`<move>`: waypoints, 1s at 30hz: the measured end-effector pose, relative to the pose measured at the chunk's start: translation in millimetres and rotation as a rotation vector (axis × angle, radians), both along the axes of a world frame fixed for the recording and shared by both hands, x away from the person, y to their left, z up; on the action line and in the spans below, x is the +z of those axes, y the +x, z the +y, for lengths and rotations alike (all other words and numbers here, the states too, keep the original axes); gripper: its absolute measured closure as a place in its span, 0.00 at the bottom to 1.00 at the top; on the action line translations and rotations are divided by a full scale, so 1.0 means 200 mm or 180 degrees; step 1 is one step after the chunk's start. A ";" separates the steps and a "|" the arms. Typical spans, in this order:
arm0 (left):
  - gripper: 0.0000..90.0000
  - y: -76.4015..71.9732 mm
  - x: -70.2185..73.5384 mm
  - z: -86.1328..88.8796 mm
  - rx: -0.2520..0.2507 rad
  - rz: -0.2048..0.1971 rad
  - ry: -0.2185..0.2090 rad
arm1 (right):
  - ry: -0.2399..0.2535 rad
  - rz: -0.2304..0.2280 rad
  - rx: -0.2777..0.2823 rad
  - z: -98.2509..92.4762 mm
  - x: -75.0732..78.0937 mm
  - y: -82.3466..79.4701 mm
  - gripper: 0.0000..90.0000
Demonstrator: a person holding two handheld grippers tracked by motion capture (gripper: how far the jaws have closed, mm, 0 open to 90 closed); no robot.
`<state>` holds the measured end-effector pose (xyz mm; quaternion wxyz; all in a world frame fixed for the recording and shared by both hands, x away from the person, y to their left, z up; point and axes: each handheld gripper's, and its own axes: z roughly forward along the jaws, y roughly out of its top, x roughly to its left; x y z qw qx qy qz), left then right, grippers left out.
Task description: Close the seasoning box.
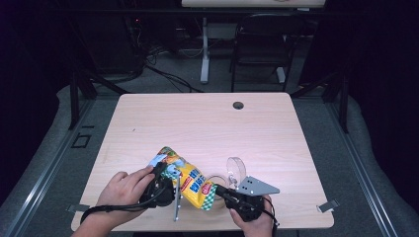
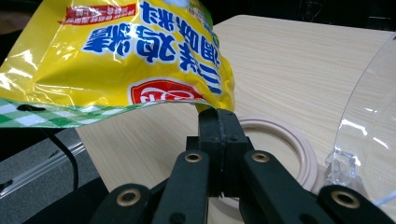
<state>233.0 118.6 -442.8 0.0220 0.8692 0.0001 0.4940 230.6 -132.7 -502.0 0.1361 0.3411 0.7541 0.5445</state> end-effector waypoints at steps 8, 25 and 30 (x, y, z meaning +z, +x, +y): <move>0.93 0.00 -0.05 0.03 0.0094 0.0068 -0.0188 | 0.0017 0.0002 -0.0001 0.01 0.00 0.02 1.00; 0.93 0.01 -0.15 0.08 0.0219 0.0247 -0.0681 | -0.0019 -0.0007 -0.0003 0.01 0.00 0.03 1.00; 0.93 0.02 -0.20 0.11 0.0260 0.0313 -0.0905 | -0.0056 -0.0037 -0.0006 0.02 0.00 0.04 1.00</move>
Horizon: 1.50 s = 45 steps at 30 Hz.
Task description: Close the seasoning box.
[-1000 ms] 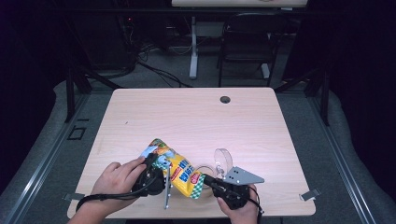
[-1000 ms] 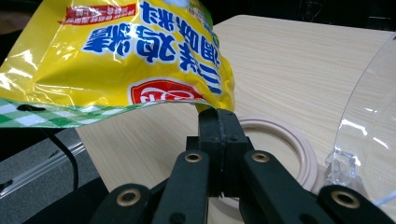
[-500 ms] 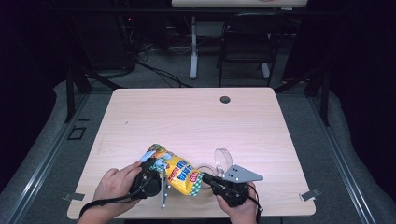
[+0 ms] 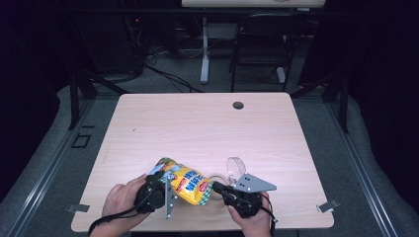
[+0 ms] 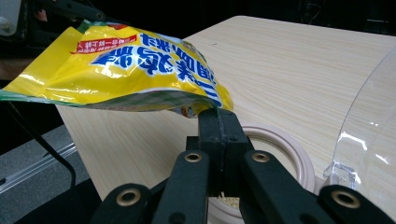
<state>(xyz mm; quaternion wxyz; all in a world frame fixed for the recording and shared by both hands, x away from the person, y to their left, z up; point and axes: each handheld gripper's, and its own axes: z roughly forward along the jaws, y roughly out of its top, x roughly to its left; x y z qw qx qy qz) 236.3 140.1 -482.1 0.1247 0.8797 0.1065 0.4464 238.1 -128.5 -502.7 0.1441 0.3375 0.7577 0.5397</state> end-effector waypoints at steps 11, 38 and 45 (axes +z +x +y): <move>0.93 -0.01 -0.05 0.05 0.0004 0.0160 -0.0350 | 0.0008 -0.0043 0.0022 0.01 0.00 0.00 1.00; 0.94 0.04 -0.18 0.13 -0.0022 0.0767 -0.0870 | 0.0225 0.0005 0.0031 0.00 0.02 0.03 0.87; 0.94 0.06 -0.21 0.16 -0.0043 0.0990 -0.1086 | 0.0215 0.0031 0.0033 0.00 0.01 0.03 0.79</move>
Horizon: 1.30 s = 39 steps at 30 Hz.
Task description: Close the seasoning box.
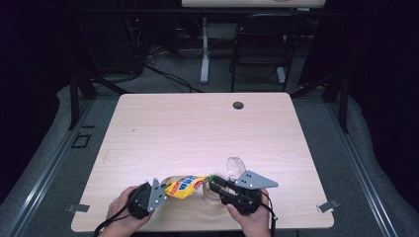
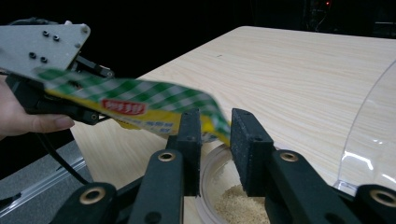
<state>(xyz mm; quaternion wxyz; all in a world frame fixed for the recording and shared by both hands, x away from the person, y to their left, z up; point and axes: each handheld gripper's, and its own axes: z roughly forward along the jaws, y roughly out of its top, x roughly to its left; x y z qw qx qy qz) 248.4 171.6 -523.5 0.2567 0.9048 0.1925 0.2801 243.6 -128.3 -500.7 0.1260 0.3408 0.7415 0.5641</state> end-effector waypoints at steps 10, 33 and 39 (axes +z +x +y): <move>0.95 0.03 -0.01 0.04 0.0029 0.0189 -0.0293 | -0.0077 -0.0043 -0.0013 0.00 -0.01 -0.01 0.69; 0.95 0.08 -0.03 0.10 0.0123 0.0457 -0.0708 | -0.0006 -0.0081 -0.0010 -0.02 -0.01 -0.03 0.64; 0.94 0.10 -0.05 0.13 0.0166 0.0587 -0.0916 | -0.0025 -0.0058 0.0016 -0.01 -0.02 -0.03 0.64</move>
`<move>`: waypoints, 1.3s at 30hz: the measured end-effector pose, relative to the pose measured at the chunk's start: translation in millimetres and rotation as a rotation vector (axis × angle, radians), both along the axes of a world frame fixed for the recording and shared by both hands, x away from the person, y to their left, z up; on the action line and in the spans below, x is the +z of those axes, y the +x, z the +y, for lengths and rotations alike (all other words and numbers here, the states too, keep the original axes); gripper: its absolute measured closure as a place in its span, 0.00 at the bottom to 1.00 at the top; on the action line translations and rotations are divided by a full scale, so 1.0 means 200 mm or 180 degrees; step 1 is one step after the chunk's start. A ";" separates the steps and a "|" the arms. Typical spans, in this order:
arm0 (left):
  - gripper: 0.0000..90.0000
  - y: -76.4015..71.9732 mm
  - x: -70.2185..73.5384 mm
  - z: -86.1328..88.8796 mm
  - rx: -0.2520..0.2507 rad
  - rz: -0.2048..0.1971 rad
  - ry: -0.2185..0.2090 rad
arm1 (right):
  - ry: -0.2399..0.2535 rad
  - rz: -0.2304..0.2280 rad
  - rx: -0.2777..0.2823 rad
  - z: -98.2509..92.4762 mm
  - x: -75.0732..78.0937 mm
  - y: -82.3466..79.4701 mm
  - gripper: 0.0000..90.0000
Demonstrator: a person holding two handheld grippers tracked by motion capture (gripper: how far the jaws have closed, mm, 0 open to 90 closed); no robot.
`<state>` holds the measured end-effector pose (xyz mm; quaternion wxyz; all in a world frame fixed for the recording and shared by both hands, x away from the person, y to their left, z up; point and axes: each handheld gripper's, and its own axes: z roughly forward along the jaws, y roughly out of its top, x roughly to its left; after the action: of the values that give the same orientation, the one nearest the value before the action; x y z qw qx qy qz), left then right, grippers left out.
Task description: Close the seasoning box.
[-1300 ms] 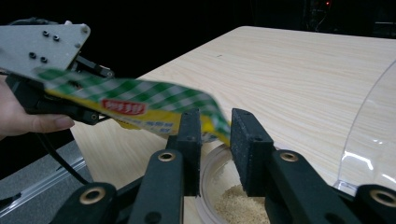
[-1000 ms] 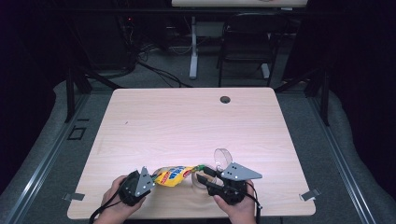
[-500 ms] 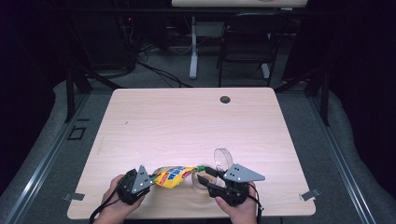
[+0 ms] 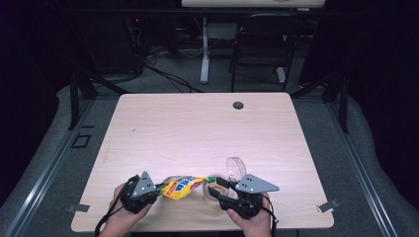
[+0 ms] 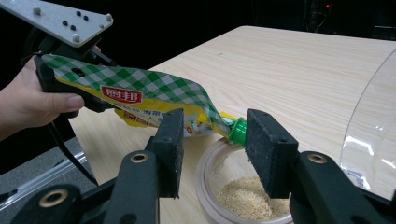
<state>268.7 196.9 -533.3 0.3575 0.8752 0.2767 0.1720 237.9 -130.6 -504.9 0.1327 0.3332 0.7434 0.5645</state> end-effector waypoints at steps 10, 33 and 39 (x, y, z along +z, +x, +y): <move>0.94 0.04 -0.01 0.07 0.0107 0.0178 -0.0364 | -0.0014 0.0022 0.0027 0.01 -0.01 0.00 0.63; 0.94 0.12 -0.07 0.20 0.0535 0.0456 -0.1003 | -0.0020 0.0057 0.0060 0.02 -0.02 0.00 0.62; 0.94 0.13 -0.09 0.24 0.0704 0.0577 -0.1250 | 0.0001 0.0089 0.0053 0.03 -0.03 0.01 0.62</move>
<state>295.0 245.1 -551.2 0.4735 0.7651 0.4301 0.0737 239.0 -125.1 -510.2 0.1175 0.3349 0.7479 0.5610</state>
